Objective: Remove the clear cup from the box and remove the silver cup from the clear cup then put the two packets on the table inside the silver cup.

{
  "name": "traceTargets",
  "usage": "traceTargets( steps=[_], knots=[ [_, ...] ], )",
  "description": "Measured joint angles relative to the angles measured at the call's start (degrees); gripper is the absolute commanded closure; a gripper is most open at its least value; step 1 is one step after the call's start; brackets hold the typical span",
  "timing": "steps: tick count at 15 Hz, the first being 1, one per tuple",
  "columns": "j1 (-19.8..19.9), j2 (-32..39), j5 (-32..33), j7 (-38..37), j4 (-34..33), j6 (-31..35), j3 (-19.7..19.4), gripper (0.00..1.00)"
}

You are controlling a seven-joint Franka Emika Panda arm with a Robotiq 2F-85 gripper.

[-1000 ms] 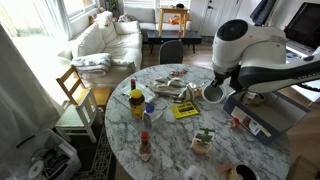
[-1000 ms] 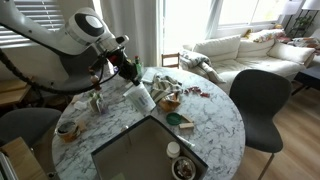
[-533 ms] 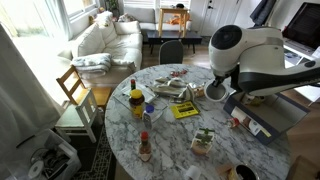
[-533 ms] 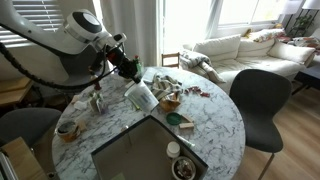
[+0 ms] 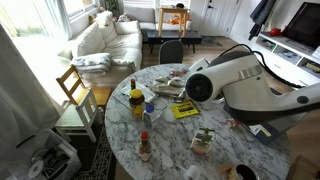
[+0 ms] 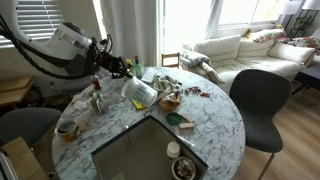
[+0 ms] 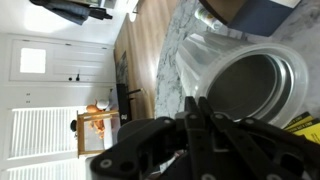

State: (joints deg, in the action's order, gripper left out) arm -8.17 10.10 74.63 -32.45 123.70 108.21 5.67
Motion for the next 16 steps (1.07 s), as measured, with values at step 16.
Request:
traceTargets(
  steps=[16],
  knots=[
    [-2.65,13.12,22.49,-7.73,-2.42,-21.84,0.61,0.99]
  ],
)
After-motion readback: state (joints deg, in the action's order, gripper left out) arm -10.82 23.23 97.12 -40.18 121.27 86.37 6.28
